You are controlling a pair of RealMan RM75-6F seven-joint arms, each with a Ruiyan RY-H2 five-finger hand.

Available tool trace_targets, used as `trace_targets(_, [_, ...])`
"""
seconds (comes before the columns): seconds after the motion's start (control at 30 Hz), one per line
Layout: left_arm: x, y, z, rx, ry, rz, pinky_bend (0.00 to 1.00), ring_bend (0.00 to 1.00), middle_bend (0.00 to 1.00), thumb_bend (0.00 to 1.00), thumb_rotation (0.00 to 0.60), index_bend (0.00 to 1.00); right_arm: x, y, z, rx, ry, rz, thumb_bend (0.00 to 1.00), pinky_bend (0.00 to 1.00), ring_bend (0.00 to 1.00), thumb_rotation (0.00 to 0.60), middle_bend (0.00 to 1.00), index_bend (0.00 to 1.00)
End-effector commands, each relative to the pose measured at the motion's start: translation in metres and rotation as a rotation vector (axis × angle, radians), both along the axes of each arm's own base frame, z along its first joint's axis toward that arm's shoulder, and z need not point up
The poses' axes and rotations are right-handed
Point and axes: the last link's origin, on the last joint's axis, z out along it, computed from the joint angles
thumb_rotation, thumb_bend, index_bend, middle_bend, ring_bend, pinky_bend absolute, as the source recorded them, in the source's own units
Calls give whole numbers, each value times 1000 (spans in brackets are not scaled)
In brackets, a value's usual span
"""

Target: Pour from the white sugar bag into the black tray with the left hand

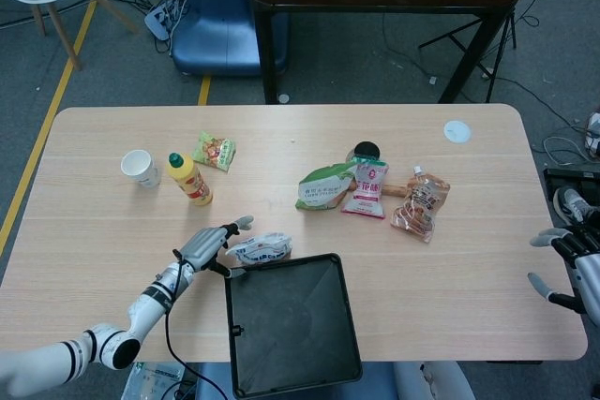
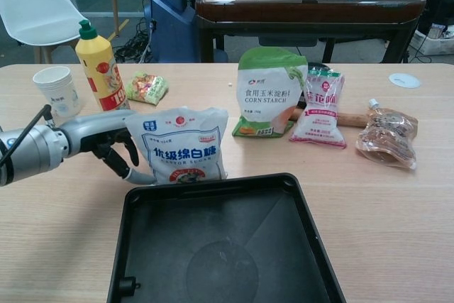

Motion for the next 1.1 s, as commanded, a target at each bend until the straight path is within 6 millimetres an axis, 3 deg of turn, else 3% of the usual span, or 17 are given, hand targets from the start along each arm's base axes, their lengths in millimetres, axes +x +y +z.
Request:
trace_targets(0.03, [4, 3, -5, 4, -7, 5, 348, 208, 165, 174, 600, 70, -1, 1, 1, -4, -1, -3, 260, 215, 252, 600, 351, 386])
trace_targets(0.3, [9, 8, -14, 5, -27, 25, 348, 225, 193, 173, 600, 117, -4, 3, 3, -10, -4, -6, 260, 215, 252, 600, 351, 386])
trace_targets(0.7, [13, 15, -25, 12, -38, 43, 416, 314, 320, 174, 600, 259, -5, 4, 6, -19, -5, -11, 260, 215, 252, 600, 351, 387])
trace_targets(1.1, [16, 26, -28, 54, -59, 35, 572, 473, 573, 175, 600, 481, -6, 5, 8, -32, -8, -16, 260, 215, 252, 600, 351, 386])
